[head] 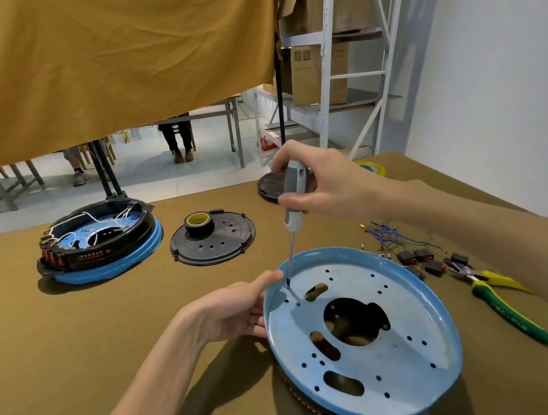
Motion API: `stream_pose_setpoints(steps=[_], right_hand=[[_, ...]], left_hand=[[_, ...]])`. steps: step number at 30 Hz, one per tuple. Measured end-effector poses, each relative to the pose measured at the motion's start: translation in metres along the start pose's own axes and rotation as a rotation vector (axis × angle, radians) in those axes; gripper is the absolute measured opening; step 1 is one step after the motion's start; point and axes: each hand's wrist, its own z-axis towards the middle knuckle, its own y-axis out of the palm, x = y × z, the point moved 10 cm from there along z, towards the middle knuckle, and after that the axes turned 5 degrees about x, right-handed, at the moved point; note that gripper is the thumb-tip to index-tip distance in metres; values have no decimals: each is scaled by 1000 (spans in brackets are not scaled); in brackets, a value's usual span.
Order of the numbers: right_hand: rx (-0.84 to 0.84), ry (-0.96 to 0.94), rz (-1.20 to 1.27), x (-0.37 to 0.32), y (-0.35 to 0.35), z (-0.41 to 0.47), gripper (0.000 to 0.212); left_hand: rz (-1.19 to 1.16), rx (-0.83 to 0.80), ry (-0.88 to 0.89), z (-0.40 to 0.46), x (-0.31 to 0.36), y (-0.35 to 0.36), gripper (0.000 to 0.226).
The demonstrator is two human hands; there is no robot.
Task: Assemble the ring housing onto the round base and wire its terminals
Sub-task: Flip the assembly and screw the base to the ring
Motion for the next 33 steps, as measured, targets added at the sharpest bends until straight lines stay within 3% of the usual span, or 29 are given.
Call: stream_pose_setpoints(steps=[5,9,11,13,16,22,27,30,33], right_hand=[[-90,53,-82,-1,-7,-1,39],[-181,150,-136,4,-15,2,23],[-186,195,-270,10,-19,6,30],[-229,241,-389,18,-21,11,36],[-346,341,-290,31,-13,11,25],[-184,201,-396,19,-17,28,27],[-409,254,-320,17,4,28,13],[-420,248,-321,13,0,25,12],[-403,199,-451,8,-3,22,28]], left_hand=[[-28,94,26,10,4,-4,73],[-100,171,41,14,8,3,54],[-161,184,22,17,7,9,46],[-201,194,-8,18,3,14,47],[-190,180,-60,17,-3,16,56],[-188,187,-91,18,-5,14,76],[-216,102,-83,20,-8,19,74],[-248,137,-77,22,-11,15,81],[-256,171,-63,22,-11,14,82]])
